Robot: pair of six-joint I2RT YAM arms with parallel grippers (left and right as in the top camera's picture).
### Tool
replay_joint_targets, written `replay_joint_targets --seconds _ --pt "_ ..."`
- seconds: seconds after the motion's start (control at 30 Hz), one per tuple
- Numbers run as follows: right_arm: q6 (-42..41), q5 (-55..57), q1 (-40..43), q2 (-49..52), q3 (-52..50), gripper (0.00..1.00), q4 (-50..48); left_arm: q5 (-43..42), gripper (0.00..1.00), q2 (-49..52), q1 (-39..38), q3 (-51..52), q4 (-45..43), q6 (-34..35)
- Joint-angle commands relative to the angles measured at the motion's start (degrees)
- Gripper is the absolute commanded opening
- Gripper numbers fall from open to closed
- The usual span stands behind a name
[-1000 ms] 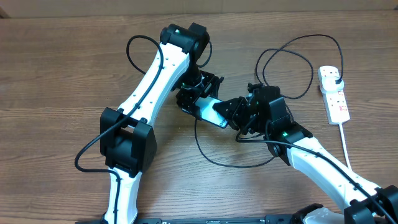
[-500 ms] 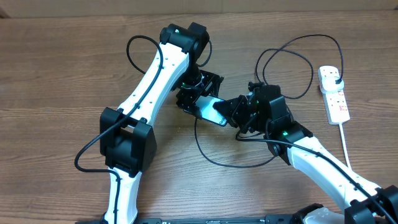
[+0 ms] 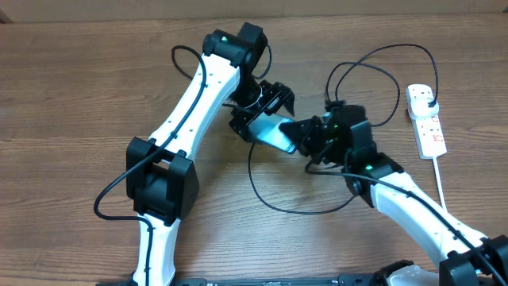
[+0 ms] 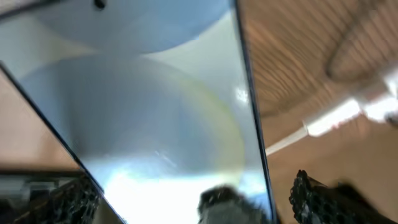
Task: Plug charger to phone and switch on socket
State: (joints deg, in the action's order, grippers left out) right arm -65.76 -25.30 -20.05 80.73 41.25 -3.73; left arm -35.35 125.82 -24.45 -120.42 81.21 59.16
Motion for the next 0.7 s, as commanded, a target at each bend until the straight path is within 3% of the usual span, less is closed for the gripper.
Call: replay_joint_targets --seconds 0.0,0.13,0.27,0.33,0.53,0.67 --pt "-3.6 -0.7 3.7 -2.3 1.1 0.04 -1.1 -11.0 1.00 -0.7 2.8 -1.3 -2.3 -15.0" --pt "-14.9 -1.4 9.7 -2.4 1.2 0.04 -2.8 -17.8 1.00 -0.7 5.3 -1.3 -7.0 -16.7" --pt "-24.6 -1.7 13.1 -2.4 1.2 0.04 -6.1 -20.0 0.98 -0.7 6.4 -1.3 -10.1 -11.3" --pt "-29.3 -0.4 13.2 -2.4 1.2 0.04 -7.9 -19.7 0.92 -0.7 6.5 -1.3 -11.7 -6.4" --pt "-39.0 4.4 10.2 -2.4 1.2 0.04 -8.2 -17.9 0.91 -0.7 5.2 -1.3 -17.2 2.2" --pt "-43.6 8.9 6.9 -2.4 1.2 0.04 -8.3 -14.3 0.84 -0.7 3.7 -1.3 -19.4 7.3"
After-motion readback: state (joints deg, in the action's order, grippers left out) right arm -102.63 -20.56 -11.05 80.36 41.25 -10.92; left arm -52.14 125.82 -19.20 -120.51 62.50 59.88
